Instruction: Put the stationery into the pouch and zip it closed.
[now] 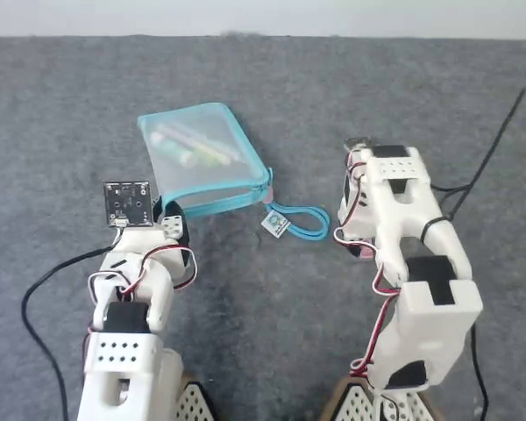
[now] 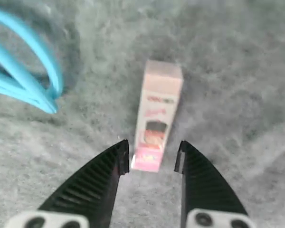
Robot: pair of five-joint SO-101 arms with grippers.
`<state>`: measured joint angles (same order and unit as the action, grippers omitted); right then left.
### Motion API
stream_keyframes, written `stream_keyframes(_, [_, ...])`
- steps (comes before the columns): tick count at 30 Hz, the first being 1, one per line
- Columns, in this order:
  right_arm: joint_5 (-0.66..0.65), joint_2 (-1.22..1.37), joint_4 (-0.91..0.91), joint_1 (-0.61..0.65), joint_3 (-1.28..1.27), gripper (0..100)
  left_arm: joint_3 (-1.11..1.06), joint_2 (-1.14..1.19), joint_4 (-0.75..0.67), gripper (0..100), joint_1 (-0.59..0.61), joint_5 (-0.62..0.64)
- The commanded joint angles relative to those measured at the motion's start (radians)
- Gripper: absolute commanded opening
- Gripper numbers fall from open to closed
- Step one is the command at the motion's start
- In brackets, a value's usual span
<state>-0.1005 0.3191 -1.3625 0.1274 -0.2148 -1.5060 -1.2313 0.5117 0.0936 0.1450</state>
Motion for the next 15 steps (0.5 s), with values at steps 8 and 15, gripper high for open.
stream_keyframes(8, [-0.014,0.054,0.016,0.004,-0.002,14.7,0.031,-0.003,-0.032,1,0.0,-0.006])
stream_keyframes(15, [-0.109,0.051,0.016,0.007,0.006,1.2,0.033,-0.003,-0.032,1,0.0,-0.006])
